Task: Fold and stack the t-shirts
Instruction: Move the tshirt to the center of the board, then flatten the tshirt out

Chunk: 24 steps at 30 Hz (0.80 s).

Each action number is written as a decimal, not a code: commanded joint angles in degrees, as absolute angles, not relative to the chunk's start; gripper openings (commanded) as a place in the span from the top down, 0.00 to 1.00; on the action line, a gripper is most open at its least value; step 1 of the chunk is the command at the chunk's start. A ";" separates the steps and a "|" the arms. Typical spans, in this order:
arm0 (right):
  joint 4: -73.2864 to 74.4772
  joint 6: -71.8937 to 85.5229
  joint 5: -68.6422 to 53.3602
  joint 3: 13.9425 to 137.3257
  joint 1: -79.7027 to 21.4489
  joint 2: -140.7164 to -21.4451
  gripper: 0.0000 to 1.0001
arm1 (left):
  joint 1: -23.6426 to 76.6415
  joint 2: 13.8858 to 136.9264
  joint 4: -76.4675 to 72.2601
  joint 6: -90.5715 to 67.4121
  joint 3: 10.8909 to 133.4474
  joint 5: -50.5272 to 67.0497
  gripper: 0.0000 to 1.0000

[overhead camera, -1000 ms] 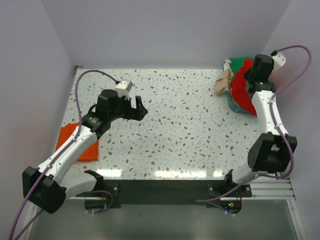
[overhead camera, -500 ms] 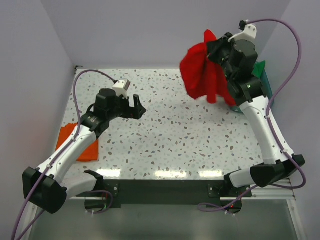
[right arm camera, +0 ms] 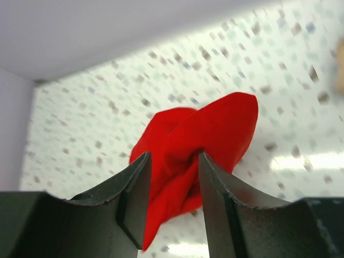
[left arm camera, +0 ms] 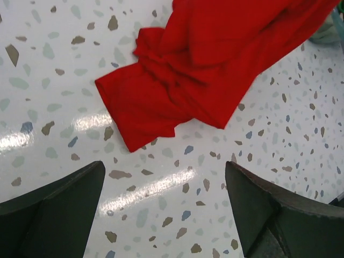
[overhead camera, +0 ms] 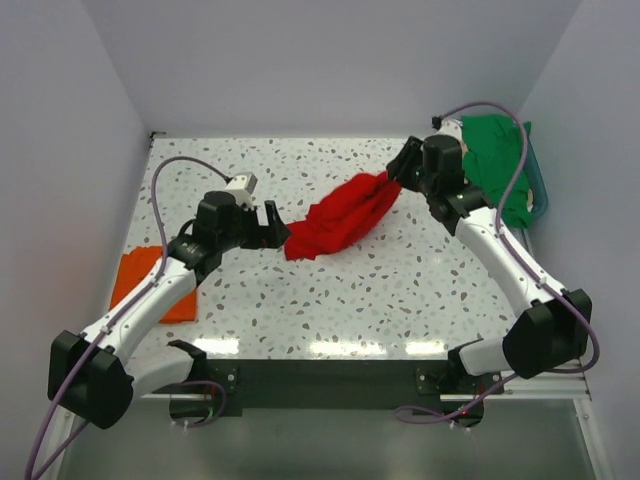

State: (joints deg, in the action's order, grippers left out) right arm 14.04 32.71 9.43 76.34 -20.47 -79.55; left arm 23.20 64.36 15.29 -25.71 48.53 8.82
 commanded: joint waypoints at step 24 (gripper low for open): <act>9.49 37.09 3.78 49.75 -19.60 -81.03 0.48 | 20.74 67.05 -3.50 -43.15 31.47 4.47 0.07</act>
State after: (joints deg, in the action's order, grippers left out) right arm 12.45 36.93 3.46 49.25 -19.49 -79.88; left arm 21.26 65.73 3.64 -40.40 33.30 3.05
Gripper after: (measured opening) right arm 0.518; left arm 0.931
